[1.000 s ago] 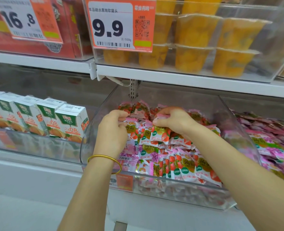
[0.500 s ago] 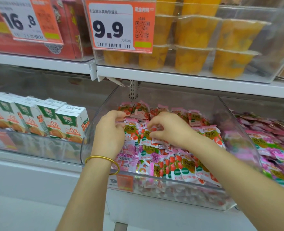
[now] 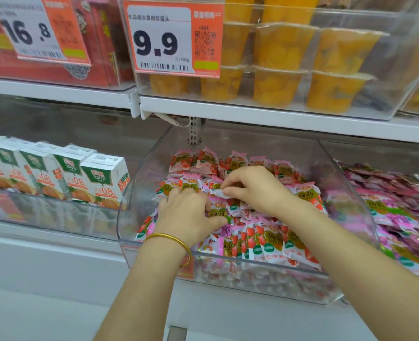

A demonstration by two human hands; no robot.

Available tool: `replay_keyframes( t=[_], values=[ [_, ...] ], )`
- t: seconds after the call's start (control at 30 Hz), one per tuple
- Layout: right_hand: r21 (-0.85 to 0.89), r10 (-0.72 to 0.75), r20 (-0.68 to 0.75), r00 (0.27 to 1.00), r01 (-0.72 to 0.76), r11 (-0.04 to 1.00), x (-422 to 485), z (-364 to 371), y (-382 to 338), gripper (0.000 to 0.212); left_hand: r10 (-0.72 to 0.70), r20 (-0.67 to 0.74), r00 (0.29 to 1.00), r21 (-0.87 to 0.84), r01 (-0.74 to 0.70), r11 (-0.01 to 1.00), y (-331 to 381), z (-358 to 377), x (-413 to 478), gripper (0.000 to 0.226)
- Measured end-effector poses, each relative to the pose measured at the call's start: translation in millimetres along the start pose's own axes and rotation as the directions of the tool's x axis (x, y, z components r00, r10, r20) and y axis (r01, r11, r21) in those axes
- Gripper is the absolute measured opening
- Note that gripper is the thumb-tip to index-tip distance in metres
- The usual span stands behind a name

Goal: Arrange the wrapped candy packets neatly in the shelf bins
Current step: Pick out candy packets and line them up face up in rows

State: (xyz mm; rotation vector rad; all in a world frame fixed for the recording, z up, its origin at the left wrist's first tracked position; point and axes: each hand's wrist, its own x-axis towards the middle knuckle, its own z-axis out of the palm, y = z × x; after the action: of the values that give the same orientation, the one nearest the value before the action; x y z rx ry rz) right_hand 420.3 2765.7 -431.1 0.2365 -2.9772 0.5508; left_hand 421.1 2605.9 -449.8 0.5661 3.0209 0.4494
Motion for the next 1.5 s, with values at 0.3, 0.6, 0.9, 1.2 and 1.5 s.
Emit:
replay_keyframes(
  t=[0.3, 0.6, 0.9, 1.2, 1.5],
  values=[
    [0.071, 0.028, -0.069, 0.997, -0.023, 0.997, 3, 2, 4, 0.017, -0.075, -0.133, 0.988, 0.157, 0.095, 0.983, 25, 14, 6, 0.047],
    [0.097, 0.051, -0.089, 0.995, -0.043, 0.994, 3, 2, 5, 0.018, -0.052, -0.111, 0.992, 0.174, 0.071, 0.982, 21, 15, 6, 0.059],
    [0.199, 0.1, -0.114, 0.988, -0.076, 0.977, 0, -3, 5, 0.022, -0.174, -0.145, 0.974, -0.329, 0.118, 0.937, 8, 3, 14, 0.024],
    [0.067, 0.063, -0.034, 0.997, -0.06, 0.996, -2, 3, -4, 0.018, -0.344, -0.093, 0.934, -0.927, 0.045, 0.373, -18, -26, -1, 0.02],
    [-0.19, 0.063, 0.086, 0.994, -0.046, 0.981, -2, 2, -14, 0.032, -0.327, -0.05, 0.944, -0.694, 0.203, 0.691, -28, -22, -13, 0.049]
  ],
)
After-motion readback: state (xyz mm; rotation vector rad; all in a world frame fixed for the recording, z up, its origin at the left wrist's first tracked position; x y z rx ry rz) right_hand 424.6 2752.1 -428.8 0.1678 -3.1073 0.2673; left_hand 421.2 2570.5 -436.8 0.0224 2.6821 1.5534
